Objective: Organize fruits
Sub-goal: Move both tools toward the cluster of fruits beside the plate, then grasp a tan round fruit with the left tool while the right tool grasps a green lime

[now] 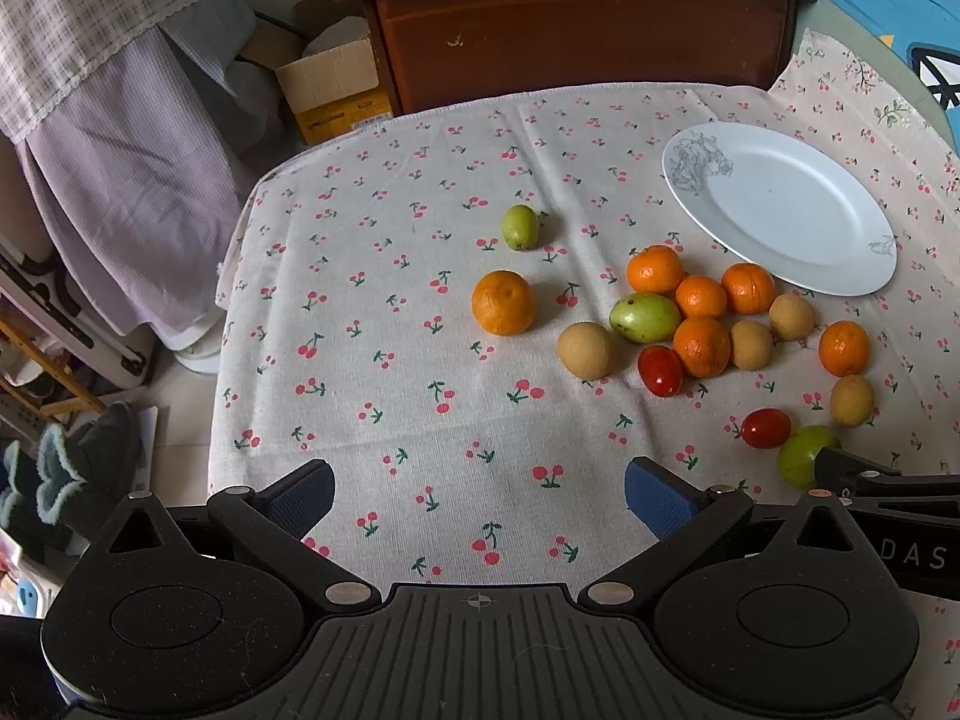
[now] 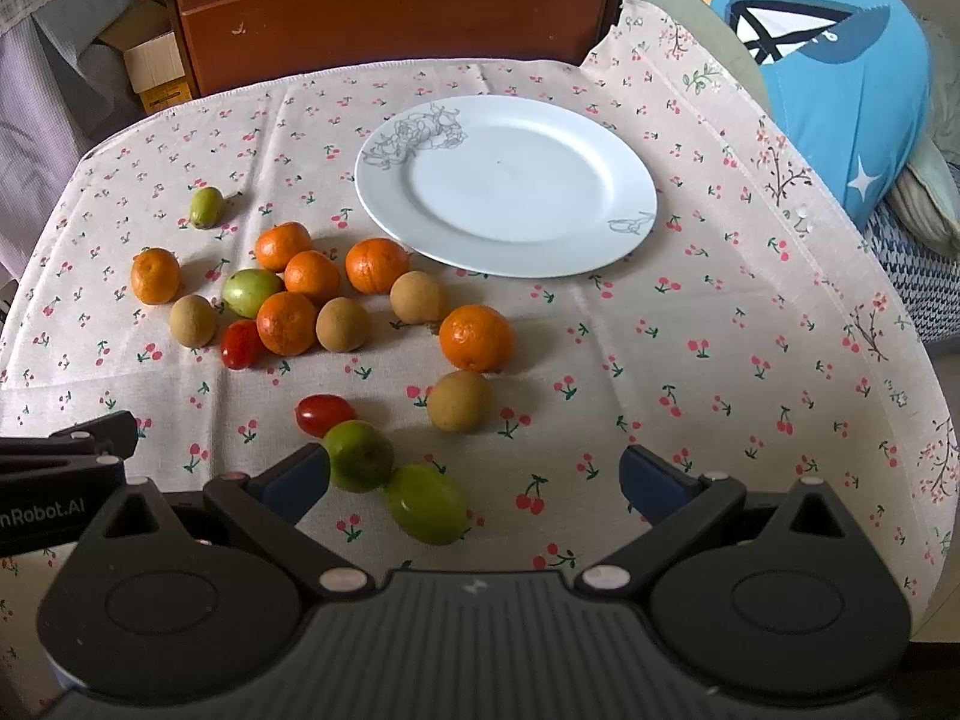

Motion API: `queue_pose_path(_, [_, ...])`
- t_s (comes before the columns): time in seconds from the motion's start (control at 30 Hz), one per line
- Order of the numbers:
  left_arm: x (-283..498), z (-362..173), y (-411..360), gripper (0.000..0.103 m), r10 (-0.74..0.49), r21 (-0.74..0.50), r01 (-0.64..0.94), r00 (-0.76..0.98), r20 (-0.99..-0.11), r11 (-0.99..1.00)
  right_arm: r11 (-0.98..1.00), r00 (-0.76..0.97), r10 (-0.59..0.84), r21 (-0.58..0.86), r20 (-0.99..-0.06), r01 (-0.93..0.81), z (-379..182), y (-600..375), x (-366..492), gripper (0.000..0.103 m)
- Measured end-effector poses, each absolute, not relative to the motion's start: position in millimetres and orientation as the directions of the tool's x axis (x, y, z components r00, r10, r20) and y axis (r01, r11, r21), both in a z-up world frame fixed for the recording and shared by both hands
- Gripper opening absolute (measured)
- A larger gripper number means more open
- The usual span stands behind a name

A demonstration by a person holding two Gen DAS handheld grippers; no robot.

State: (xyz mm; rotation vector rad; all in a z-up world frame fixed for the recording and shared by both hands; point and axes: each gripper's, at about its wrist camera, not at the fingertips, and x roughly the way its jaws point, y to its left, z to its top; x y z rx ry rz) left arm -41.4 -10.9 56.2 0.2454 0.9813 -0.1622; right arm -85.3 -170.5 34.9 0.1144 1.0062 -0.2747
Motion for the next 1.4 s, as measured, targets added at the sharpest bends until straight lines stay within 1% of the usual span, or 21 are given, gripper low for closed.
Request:
queue_pose_path(0.27, [-42,57,-12,0.103,-0.041,0.12,0.252,0.551,-0.833,0.96,0.959,0.515,-0.173,-0.023,-0.84,0.284,35,-172,-87,0.102])
queue_pose_path(0.53, [-43,61,-12,0.103,-0.11,0.059,0.281,0.548,-0.829,0.958,0.953,0.542,-0.162,0.012,-0.824,0.303,40,-182,-91,0.102])
queue_pose_path(0.73, [-41,73,-2,0.103,-0.135,0.036,0.269,0.591,-0.795,0.962,0.966,0.675,-0.087,0.104,-0.733,0.238,55,-198,-117,0.102])
queue_pose_path(0.87, [-38,71,4,0.103,-0.15,0.009,0.263,0.579,-0.802,0.965,0.957,0.643,-0.056,0.142,-0.764,0.252,53,-213,-126,0.102])
queue_pose_path(1.0, [-37,69,10,0.103,-0.15,0.0,0.253,0.575,-0.804,0.967,0.934,0.629,-0.053,0.185,-0.775,0.307,44,-227,-135,0.102])
queue_pose_path(1.1, [-36,66,16,0.103,-0.135,0.002,0.232,0.575,-0.807,0.973,0.929,0.64,-0.053,0.198,-0.767,0.314,41,-227,-143,0.101])
queue_pose_path(1.17, [-34,64,21,0.103,-0.118,0.011,0.212,0.583,-0.804,0.977,0.937,0.641,-0.033,0.199,-0.767,0.286,38,-223,-145,0.097])
queue_pose_path(1.23, [-32,63,25,0.103,-0.111,0.01,0.199,0.59,-0.8,0.98,0.95,0.642,-0.009,0.193,-0.767,0.244,34,-215,-145,0.087])
queue_pose_path(1.37, [-31,61,27,0.103,-0.117,0.002,0.194,0.599,-0.792,0.981,0.961,0.65,0.033,0.202,-0.76,0.188,30,-203,-142,0.079])
queue_pose_path(1.4, [-31,60,26,0.102,-0.119,0.001,0.195,0.604,-0.788,0.981,0.962,0.65,0.04,0.204,-0.759,0.179,28,-201,-141,0.076])
